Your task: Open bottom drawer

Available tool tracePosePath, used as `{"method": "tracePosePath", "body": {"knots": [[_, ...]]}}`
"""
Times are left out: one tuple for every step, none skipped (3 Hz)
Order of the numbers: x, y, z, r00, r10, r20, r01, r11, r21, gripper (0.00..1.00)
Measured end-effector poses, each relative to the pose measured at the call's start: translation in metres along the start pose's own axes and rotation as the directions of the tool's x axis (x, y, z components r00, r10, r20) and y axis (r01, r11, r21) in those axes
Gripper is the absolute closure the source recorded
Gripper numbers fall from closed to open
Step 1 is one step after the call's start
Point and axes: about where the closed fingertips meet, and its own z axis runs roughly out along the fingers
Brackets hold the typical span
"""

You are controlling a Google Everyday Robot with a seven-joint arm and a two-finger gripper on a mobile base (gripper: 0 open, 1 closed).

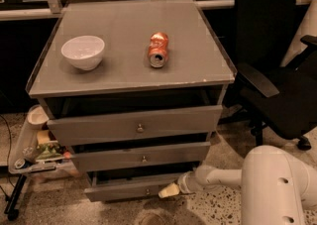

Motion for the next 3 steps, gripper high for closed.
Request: {"method": "tracePosePath", "body": {"knots": [[-0.002,0.001,-0.004,1.000,0.000,0.000,0.000,1.0000,0.000,0.00],[0.015,0.011,-0.012,0.999,0.014,-0.030,-0.014,0.9998,-0.017,0.00],[0.040,0.012,-0.044,0.996,0.066,-0.064,-0.066,0.9978,-0.005,0.00]]}}
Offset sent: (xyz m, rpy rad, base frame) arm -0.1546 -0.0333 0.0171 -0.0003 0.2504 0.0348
